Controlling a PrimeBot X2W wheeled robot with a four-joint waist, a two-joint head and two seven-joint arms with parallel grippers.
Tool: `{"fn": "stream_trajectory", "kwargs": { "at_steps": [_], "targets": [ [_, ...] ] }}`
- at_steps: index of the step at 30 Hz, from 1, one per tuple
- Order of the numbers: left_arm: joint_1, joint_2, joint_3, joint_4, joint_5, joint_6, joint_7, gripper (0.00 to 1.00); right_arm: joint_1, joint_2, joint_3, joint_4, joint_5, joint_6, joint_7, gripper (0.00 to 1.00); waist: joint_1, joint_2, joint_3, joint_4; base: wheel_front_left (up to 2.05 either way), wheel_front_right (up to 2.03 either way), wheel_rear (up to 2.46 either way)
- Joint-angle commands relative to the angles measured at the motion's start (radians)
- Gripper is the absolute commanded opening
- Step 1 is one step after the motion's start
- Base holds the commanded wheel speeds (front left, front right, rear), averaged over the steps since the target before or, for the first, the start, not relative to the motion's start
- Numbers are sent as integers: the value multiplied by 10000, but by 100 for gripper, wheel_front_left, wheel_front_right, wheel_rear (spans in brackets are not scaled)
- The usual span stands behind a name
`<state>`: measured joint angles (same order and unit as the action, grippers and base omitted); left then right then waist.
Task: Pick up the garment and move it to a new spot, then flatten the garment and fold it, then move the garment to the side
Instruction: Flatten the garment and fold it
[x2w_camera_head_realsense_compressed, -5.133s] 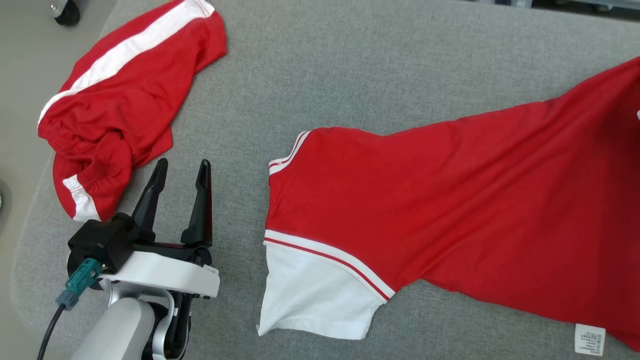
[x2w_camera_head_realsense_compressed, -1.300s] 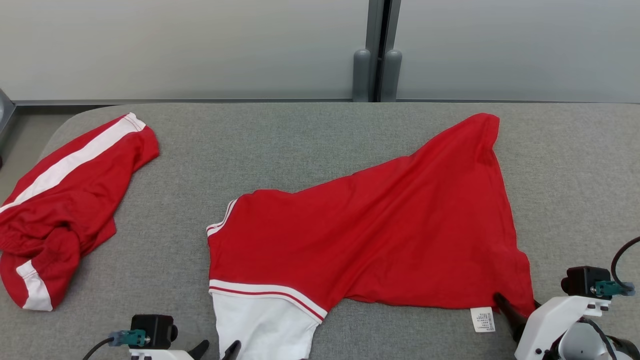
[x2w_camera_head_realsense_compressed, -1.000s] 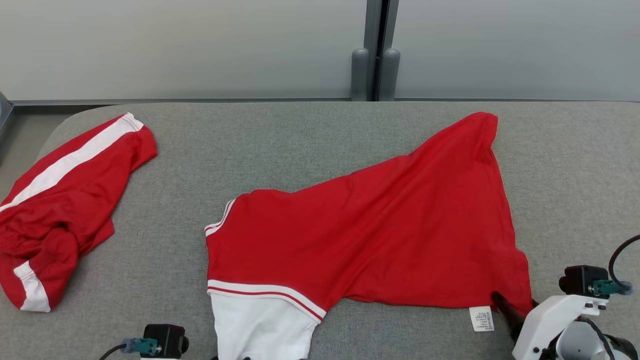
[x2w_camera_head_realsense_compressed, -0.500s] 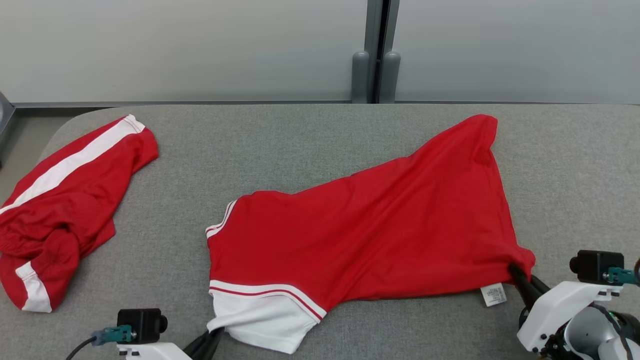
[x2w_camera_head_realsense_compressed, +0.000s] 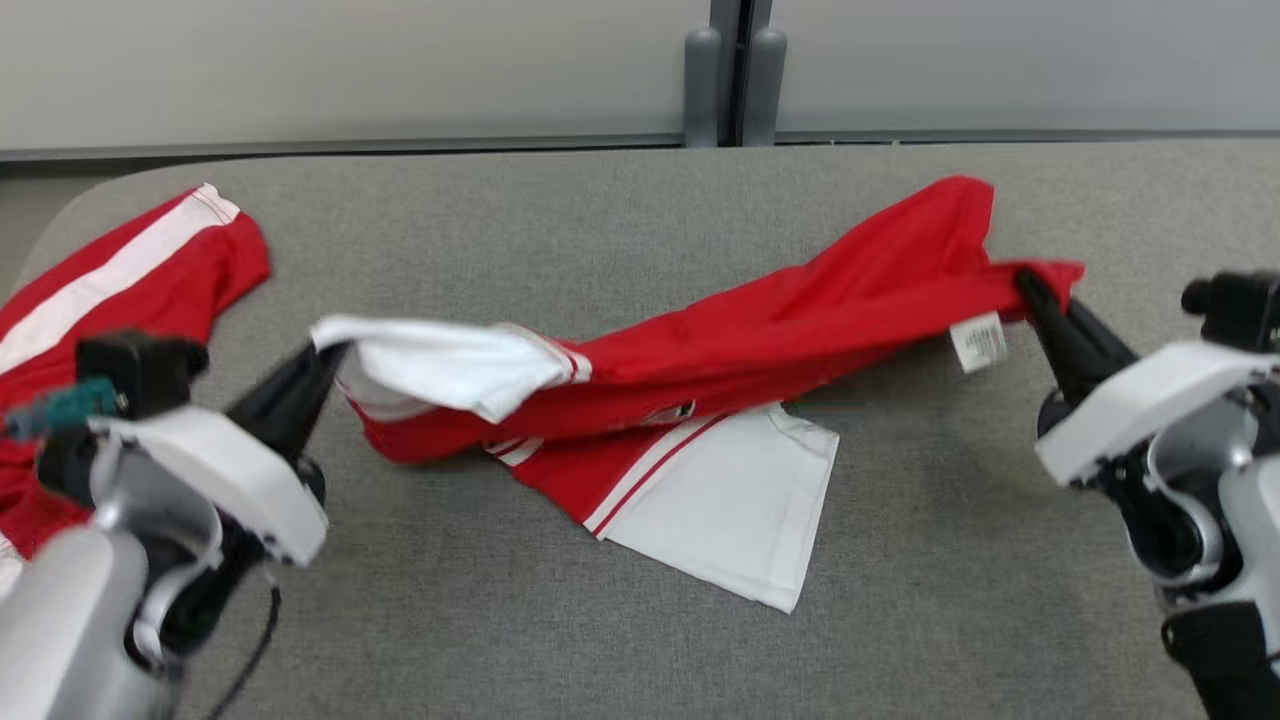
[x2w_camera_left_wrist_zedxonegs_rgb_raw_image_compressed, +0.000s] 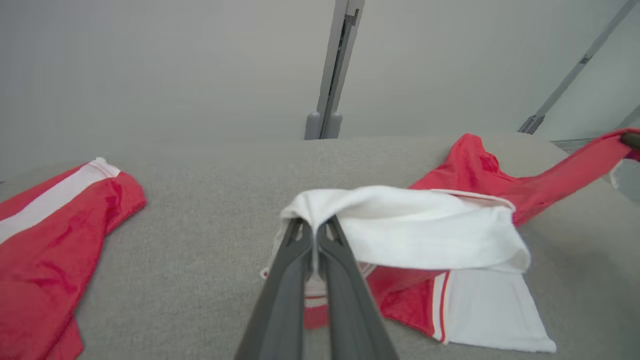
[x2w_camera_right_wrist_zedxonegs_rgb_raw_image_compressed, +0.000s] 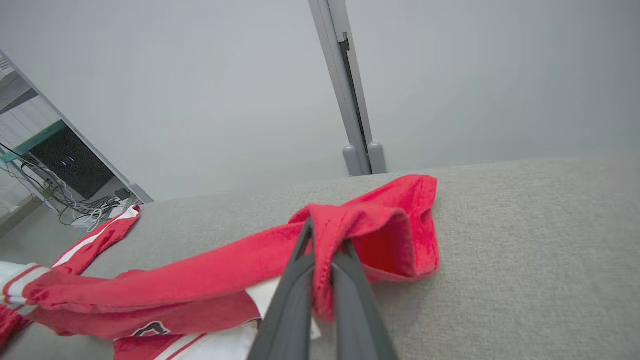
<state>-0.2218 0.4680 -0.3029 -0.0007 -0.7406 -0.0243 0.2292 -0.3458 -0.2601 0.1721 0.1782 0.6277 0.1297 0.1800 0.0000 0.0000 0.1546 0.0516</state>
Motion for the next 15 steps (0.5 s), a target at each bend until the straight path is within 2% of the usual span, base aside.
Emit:
{"fn": "stream_trajectory", "kwargs": {
  "at_steps": [1, 10, 15],
  "targets": [
    [-859, 71, 46, 212, 127, -180, 43, 0, -593, -160, 105, 156, 199, 21, -9, 0, 0, 0, 575, -81, 0, 0, 0],
    [-6645, -300, -347, 3044, 857, -836, 33, 0, -5501, -1034, 1413, 1558, 1438, 21, -300, 0, 0, 0, 2746, -33, 0, 0, 0],
    [-9668, -310, -610, 4478, 1428, -983, -571, 0, -8257, -1508, 2094, 2386, 1643, 22, -827, 0, 0, 0, 3636, -47, 0, 0, 0]
  ]
}}
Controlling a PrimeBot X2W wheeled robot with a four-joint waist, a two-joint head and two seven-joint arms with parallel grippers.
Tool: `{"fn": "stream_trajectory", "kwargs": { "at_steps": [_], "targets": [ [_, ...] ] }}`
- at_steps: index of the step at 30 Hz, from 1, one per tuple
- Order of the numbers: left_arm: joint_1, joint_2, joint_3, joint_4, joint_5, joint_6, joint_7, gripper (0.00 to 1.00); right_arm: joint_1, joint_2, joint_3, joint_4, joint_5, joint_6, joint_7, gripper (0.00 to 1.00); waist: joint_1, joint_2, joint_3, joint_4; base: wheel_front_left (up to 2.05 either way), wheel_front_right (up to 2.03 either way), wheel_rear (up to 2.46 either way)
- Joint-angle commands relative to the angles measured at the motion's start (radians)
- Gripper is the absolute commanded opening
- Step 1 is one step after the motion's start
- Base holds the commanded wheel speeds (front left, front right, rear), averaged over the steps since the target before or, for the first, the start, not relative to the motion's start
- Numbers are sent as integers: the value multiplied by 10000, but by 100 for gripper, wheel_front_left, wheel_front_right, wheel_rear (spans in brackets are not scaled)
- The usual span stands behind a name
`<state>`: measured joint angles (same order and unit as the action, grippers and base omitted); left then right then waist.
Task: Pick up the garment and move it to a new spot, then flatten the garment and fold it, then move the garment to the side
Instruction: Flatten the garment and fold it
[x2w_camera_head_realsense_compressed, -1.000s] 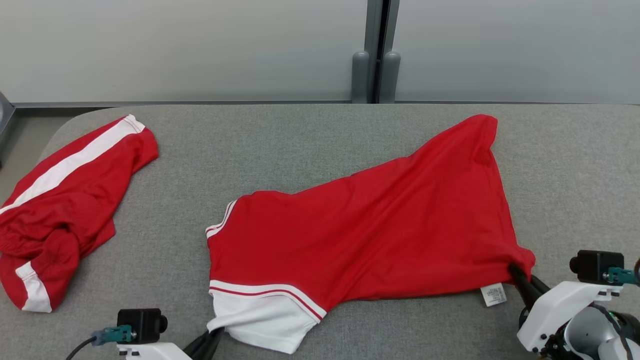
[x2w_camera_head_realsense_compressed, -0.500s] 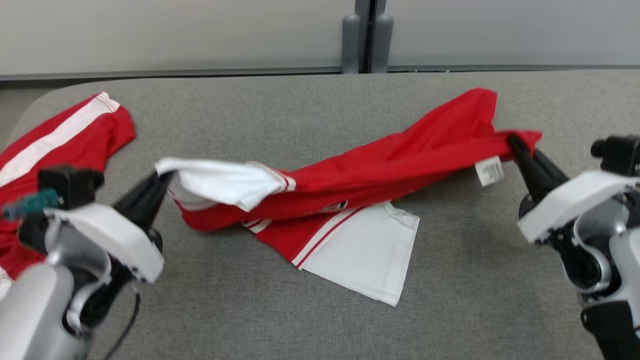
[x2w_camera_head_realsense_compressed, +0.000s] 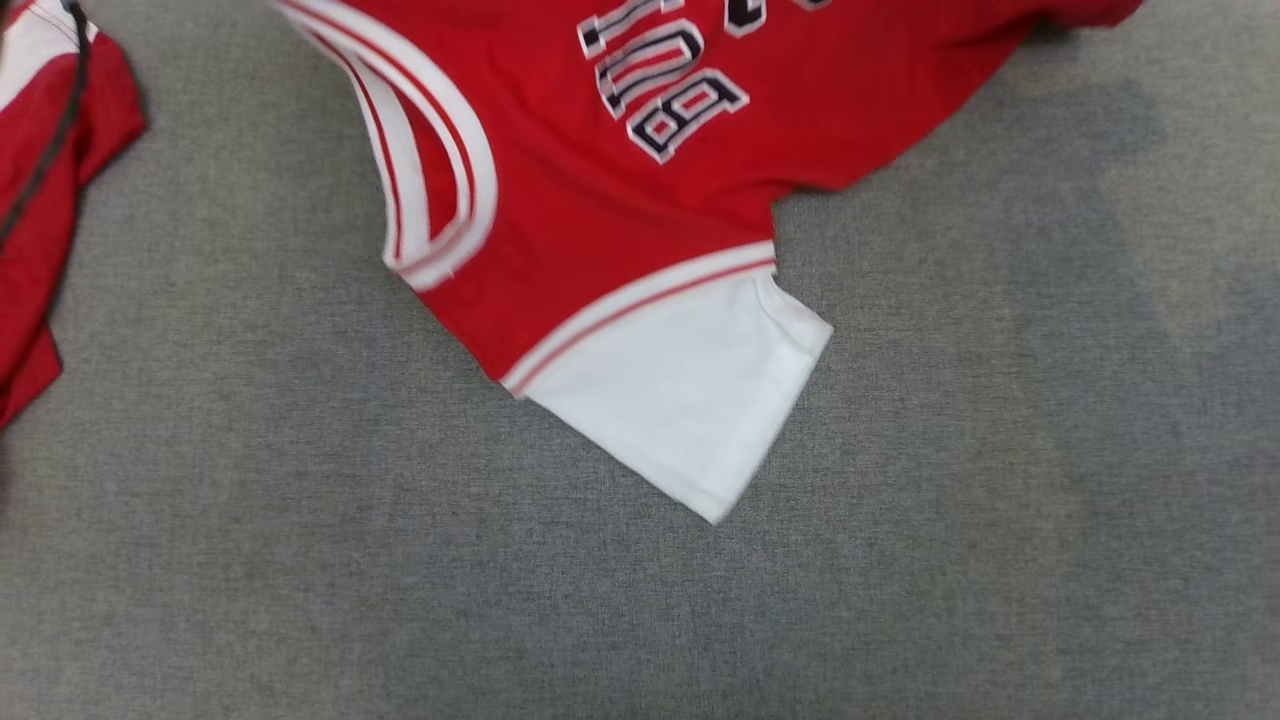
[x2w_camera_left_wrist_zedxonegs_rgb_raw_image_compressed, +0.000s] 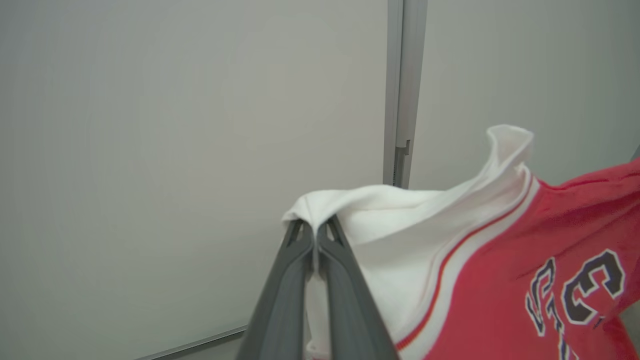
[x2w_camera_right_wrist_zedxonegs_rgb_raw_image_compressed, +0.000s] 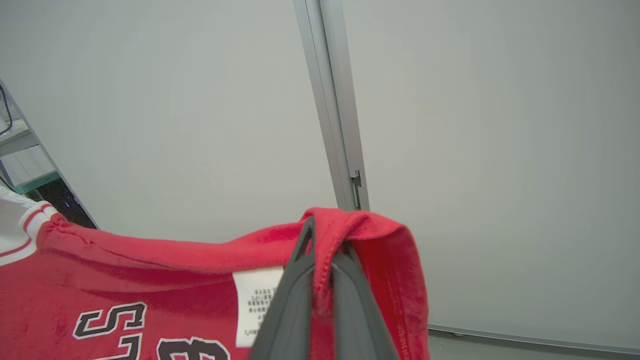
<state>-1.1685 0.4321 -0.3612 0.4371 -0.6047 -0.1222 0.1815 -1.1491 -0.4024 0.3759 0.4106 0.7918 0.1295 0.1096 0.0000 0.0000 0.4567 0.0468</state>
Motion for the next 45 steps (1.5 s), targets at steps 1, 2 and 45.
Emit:
{"fn": "stream_trajectory", "kwargs": {
  "at_steps": [1, 2, 45],
  "targets": [
    [-735, 58, -74, 374, 159, -28, -204, 0, -706, -133, 187, 230, 106, 23, -214, 0, 0, 0, 741, 0, 0, 0, 0],
    [-1255, 70, -120, 620, 233, -49, -326, 0, -1133, -176, 375, 381, 214, 23, -247, 0, 0, 0, 857, 4, 0, 0, 0],
    [3501, 2382, -5027, 208, -6122, 476, 5232, 0, 1744, -3163, 8360, -40, 5605, 14, 2135, 0, 0, 0, -3885, -236, 0, 0, 0]
  ]
}}
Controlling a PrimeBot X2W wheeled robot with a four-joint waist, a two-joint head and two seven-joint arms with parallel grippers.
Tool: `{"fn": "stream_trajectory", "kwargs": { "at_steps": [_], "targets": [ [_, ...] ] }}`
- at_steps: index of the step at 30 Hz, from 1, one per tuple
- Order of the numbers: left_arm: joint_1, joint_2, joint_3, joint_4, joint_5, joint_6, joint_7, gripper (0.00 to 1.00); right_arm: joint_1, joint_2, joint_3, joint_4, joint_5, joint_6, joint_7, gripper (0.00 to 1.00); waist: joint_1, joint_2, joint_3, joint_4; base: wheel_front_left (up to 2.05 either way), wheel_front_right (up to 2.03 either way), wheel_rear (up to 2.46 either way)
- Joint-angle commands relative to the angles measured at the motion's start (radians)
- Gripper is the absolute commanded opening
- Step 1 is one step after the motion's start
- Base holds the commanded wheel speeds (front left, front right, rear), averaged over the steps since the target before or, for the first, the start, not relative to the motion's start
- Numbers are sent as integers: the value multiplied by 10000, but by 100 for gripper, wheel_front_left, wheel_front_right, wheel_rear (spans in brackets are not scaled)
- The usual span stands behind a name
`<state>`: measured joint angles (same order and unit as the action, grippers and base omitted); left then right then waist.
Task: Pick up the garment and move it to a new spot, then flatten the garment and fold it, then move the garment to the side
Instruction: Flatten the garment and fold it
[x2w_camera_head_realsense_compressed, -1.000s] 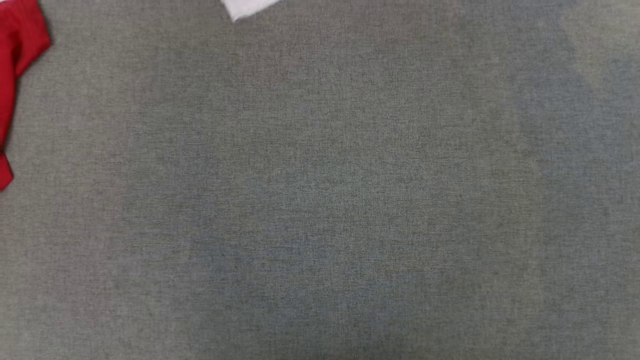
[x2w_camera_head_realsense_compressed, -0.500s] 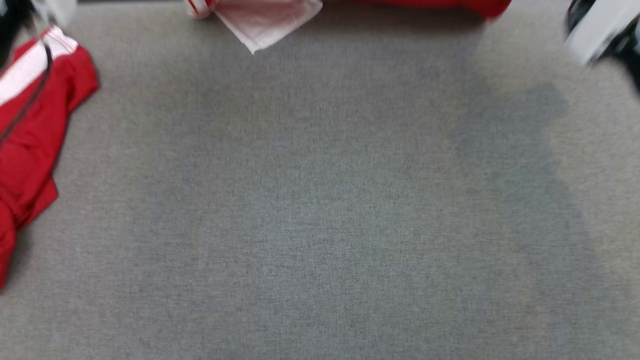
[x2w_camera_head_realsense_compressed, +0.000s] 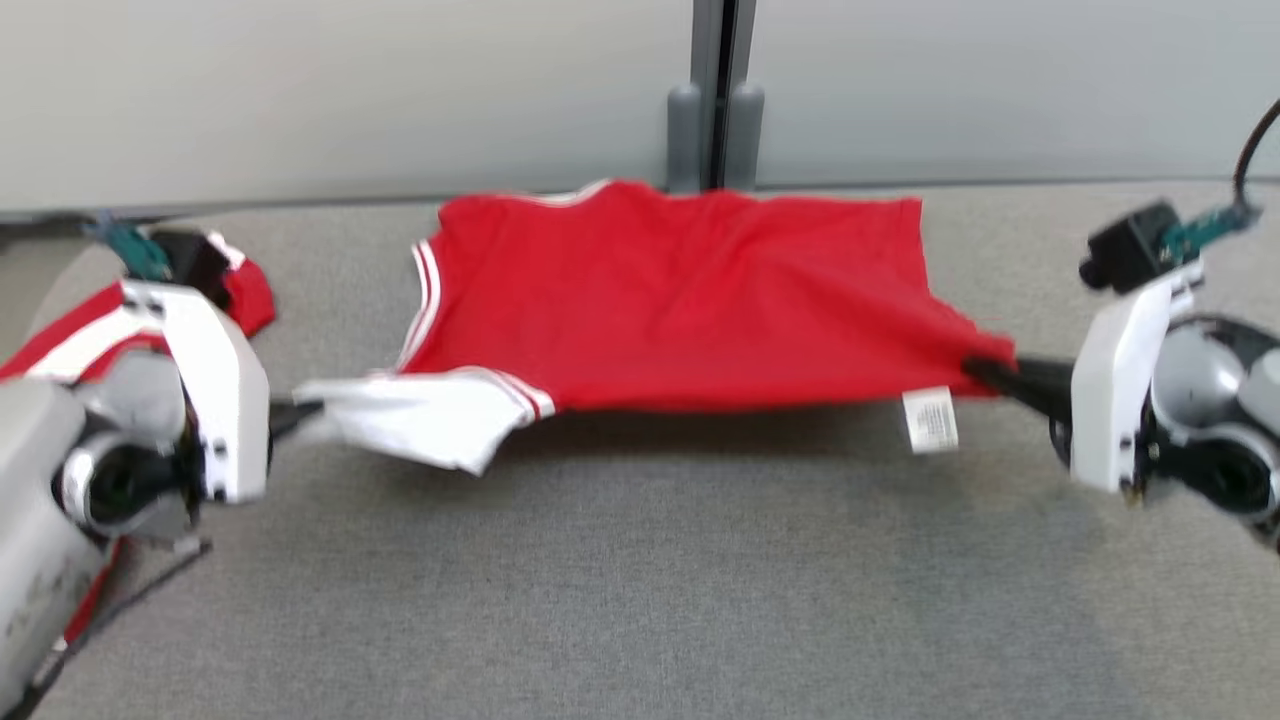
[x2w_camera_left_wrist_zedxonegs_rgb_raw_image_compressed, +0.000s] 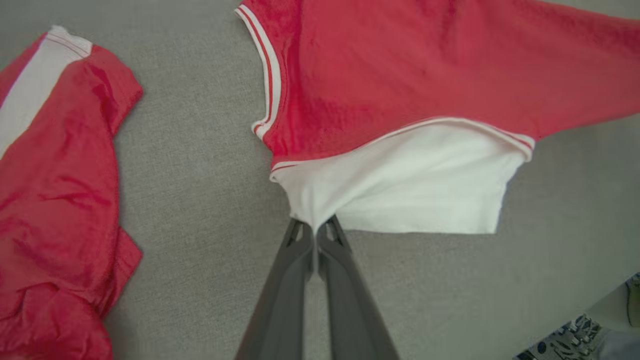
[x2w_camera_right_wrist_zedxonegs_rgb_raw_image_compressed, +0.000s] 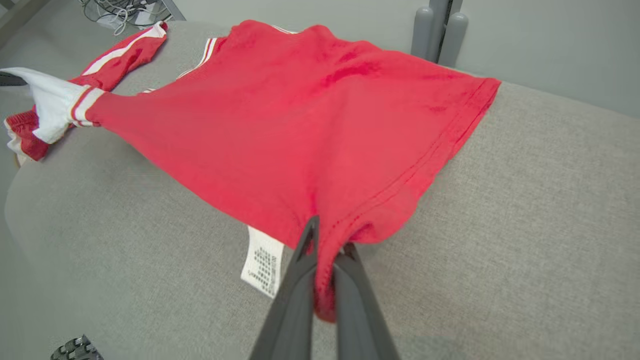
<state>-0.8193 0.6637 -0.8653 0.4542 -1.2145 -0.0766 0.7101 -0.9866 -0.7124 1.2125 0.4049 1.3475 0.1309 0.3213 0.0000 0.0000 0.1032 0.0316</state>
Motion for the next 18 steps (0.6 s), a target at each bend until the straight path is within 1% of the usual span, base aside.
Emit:
{"fn": "stream_trajectory", "kwargs": {
  "at_steps": [1, 5, 9, 12, 18],
  "targets": [
    [316, 207, -57, -250, -145, 132, 162, 0, 323, -170, 107, -134, 129, 0, 150, 0, 0, 0, -487, -102, 0, 0, 0],
    [1535, 807, -307, -1772, -826, 614, 1020, 0, 1071, -736, 368, -838, 325, 0, 678, 0, 0, 0, -916, -139, 0, 0, 0],
    [2713, 1633, -510, -3575, -1468, 1157, 1653, 0, 1703, -1354, 469, -1564, 436, 0, 1027, 0, 0, 0, -1164, -190, 0, 0, 0],
    [3393, 2183, -573, -4809, -1806, 1612, 1802, 0, 2132, -1870, 501, -1939, 574, 0, 1273, 0, 0, 0, -1208, -185, 0, 0, 0],
    [4231, 2974, -614, -6297, -2260, 2306, 1956, 0, 2892, -2876, 509, -2666, 866, 0, 1776, 0, 0, 0, -1215, -127, 0, 0, 0]
  ]
}}
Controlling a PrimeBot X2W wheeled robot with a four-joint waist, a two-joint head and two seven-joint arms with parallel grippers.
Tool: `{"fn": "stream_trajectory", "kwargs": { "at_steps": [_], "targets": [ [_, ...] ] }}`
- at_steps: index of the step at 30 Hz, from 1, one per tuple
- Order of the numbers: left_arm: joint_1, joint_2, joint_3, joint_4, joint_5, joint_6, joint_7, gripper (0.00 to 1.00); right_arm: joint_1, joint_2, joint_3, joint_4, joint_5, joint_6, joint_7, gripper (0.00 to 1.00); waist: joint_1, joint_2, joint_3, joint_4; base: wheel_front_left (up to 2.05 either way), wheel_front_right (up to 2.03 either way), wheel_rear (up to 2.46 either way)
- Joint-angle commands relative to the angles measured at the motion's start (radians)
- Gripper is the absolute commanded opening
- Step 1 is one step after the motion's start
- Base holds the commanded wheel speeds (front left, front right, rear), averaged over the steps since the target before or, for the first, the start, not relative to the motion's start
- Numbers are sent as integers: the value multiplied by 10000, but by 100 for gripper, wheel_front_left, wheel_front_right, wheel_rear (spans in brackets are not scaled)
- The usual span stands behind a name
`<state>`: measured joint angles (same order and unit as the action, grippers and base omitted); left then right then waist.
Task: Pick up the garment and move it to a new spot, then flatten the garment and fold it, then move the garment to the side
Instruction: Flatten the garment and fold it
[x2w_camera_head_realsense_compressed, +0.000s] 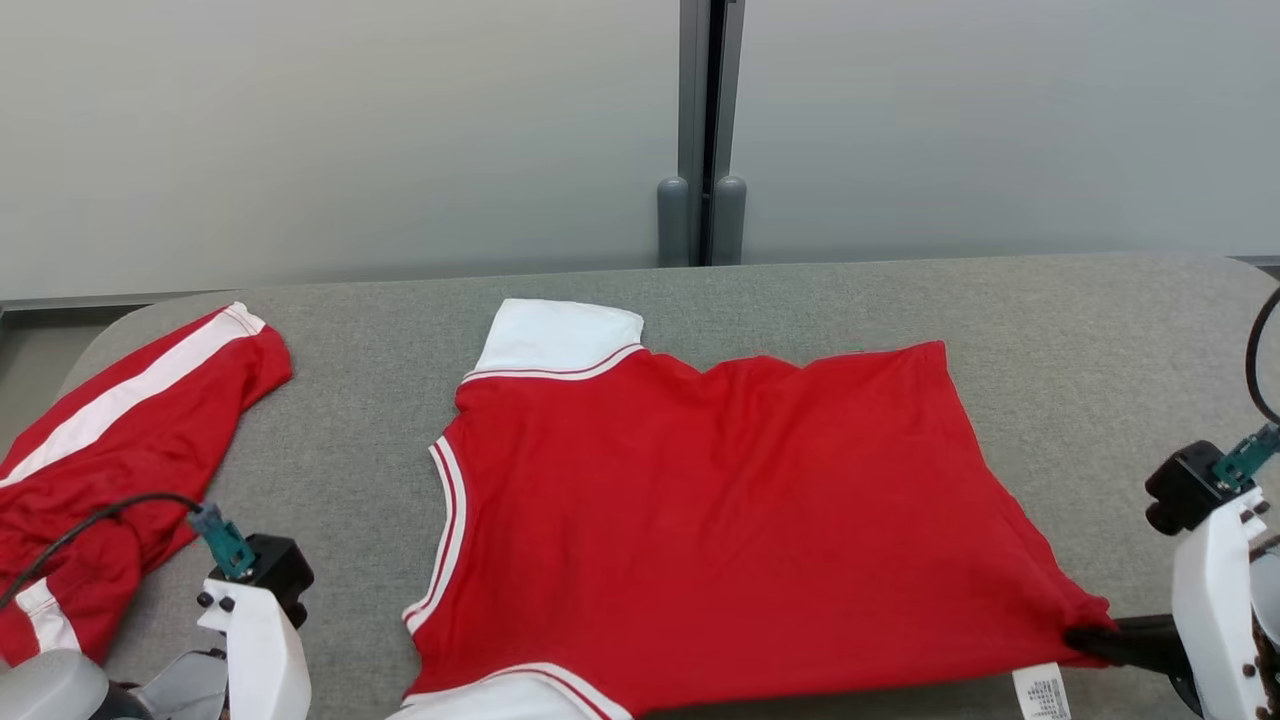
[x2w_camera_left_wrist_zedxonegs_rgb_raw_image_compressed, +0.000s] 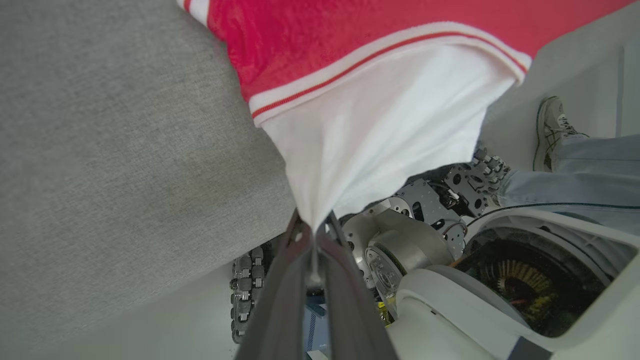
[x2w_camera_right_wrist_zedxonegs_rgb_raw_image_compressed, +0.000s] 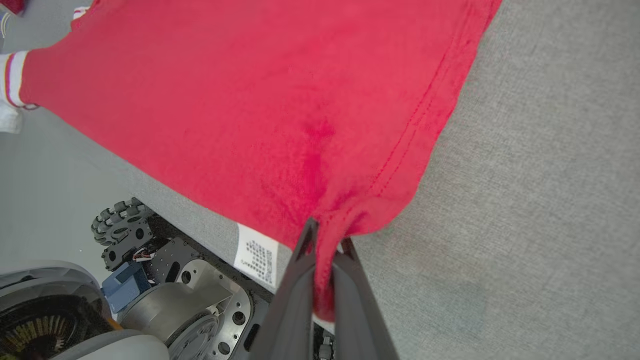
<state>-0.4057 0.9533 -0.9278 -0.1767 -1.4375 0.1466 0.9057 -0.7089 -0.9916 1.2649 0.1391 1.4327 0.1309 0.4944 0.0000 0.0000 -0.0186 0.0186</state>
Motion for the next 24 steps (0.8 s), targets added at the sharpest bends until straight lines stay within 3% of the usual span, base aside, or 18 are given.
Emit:
{"fn": "stream_trajectory", "kwargs": {
  "at_steps": [1, 6, 10, 16, 24],
  "targets": [
    [190, 194, 0, -177, -95, 155, 60, 0, 204, -212, -45, -134, 31, 0, 58, 0, 0, 0, 9, 0, 0, 0, 0],
    [315, 542, 63, -761, -195, 438, 115, 0, 648, -477, -226, -489, 242, 0, -26, 0, 0, 0, 72, -10, 0, 0, 0],
    [-58, 449, 224, -824, -110, 528, 165, 0, 603, -370, -480, -557, 266, 0, -131, 0, 0, 0, 331, -31, 0, 0, 0],
    [-1218, -145, 535, -339, 51, 523, 485, 0, 145, 89, -1092, -282, 224, 0, -79, 0, 0, 0, 1124, -76, 0, 0, 0],
    [-3073, -1107, 685, 1191, 555, 180, 1018, 0, -572, 774, -1804, 488, 161, 0, 139, 0, 0, 0, 2304, -195, 0, 0, 0]
  ]
}}
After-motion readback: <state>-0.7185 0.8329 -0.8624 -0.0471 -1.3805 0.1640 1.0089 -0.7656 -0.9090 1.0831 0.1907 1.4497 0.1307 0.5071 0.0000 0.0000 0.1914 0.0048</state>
